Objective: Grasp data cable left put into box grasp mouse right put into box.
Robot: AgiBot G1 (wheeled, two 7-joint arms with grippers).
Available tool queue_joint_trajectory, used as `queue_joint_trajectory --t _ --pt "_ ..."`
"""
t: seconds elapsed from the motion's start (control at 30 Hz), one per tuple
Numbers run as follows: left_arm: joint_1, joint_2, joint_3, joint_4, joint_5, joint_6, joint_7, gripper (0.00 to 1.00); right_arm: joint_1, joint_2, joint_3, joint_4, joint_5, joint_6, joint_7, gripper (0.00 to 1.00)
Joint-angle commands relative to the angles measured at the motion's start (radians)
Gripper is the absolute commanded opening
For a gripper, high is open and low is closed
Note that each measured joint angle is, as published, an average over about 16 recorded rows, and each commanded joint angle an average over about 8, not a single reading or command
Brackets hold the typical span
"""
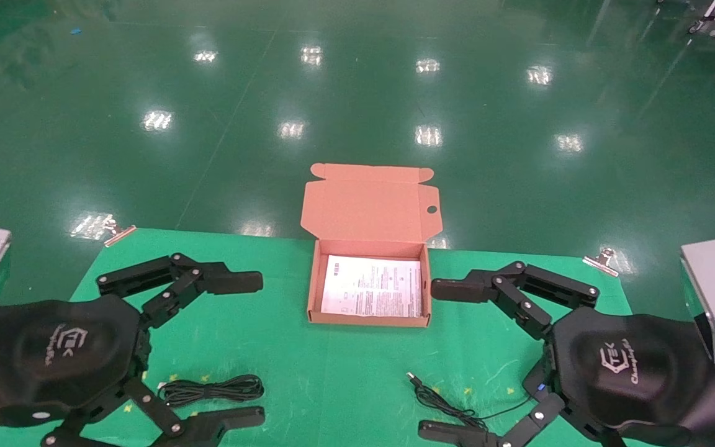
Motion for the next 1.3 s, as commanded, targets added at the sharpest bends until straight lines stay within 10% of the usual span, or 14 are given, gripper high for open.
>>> queue_joint_trajectory --t 0.03,0.73,1.3 --pt "0.0 0.0 0.0 0.0 0.0 0.0 0.0 1.0 0.0 0.0 0.0 0.0 0.0 0.0 0.0 1.0" --pt "-0.006 -0.003 0.014 -0.004 0.028 0.0 -0.009 1.0 0.014 0.01 -0.011 0.014 -0.045 -0.002 -0.012 1.0" --pt "-0.224 0.059 0.238 0.012 0.433 0.074 -0.097 1.0 0.241 -0.013 -0.223 0.071 -0.52 -0.063 -0.219 1.0"
